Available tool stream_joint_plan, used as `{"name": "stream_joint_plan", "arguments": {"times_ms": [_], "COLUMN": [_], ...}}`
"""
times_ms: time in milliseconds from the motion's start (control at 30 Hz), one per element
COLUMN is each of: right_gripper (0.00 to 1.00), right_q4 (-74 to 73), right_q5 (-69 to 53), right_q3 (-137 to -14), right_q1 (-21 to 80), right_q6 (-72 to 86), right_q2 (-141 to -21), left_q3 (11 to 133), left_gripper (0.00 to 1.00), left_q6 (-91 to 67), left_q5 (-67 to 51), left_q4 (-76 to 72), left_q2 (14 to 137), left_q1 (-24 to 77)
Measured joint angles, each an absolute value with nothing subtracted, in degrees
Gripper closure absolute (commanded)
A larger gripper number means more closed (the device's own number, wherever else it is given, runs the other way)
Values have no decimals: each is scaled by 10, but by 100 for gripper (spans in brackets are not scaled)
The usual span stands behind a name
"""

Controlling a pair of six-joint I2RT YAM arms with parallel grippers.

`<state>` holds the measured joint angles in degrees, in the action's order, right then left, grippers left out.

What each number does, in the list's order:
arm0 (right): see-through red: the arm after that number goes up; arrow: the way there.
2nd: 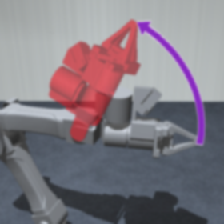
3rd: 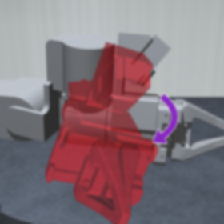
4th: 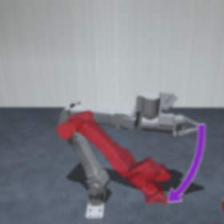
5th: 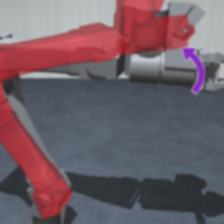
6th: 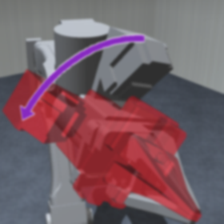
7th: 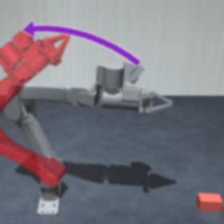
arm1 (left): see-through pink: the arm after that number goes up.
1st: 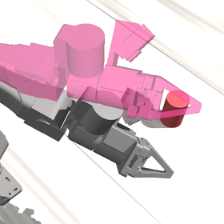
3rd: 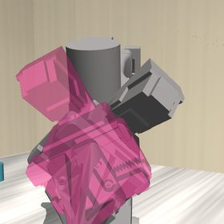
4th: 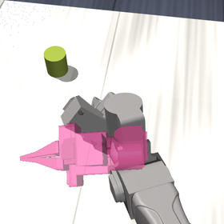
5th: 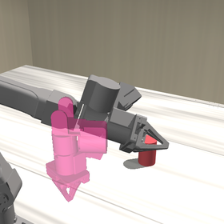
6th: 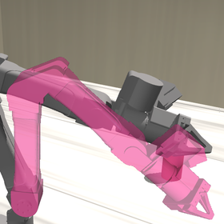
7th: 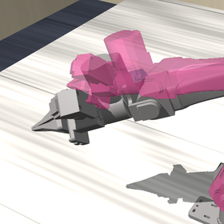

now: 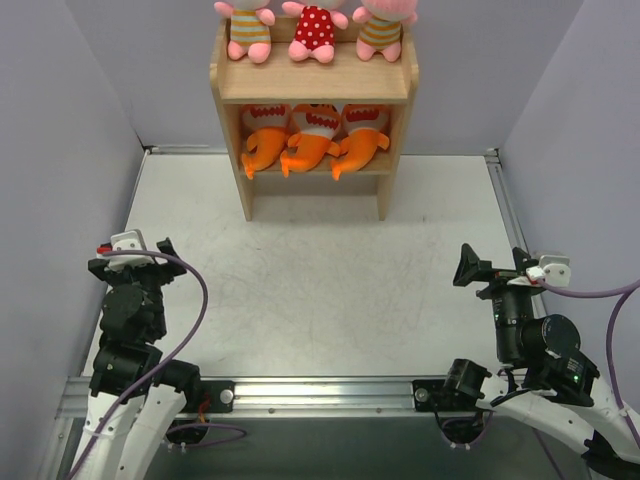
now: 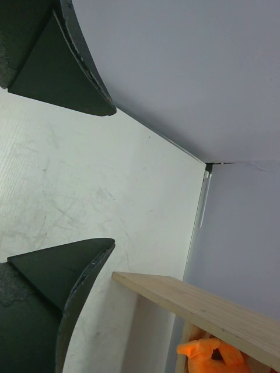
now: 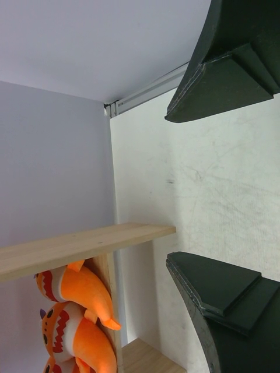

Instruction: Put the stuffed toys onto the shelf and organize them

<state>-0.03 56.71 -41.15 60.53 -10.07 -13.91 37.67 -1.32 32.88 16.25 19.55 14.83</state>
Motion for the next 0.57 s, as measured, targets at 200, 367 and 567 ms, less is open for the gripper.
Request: {"name": "stream_joint_plan", "arguments": {"times_ms": [200, 367, 567], "right_gripper": [0, 1, 0], "right_q4": [6, 10, 13], "right_q5": [569, 572, 575], "right_q3": [-408, -406, -406], "right_q1": [605, 605, 605], "right_q6": [-108, -112, -117], "right_q2": [-138, -138, -138], "left_q3": [376, 374, 374], "left_gripper": [6, 6, 6], "left_q6": [-23, -24, -25], "left_q5": [307, 304, 299], "left_q4": [160, 159, 158], "left_q2": [204, 208, 210], "left_q1": [145, 145, 145]}}
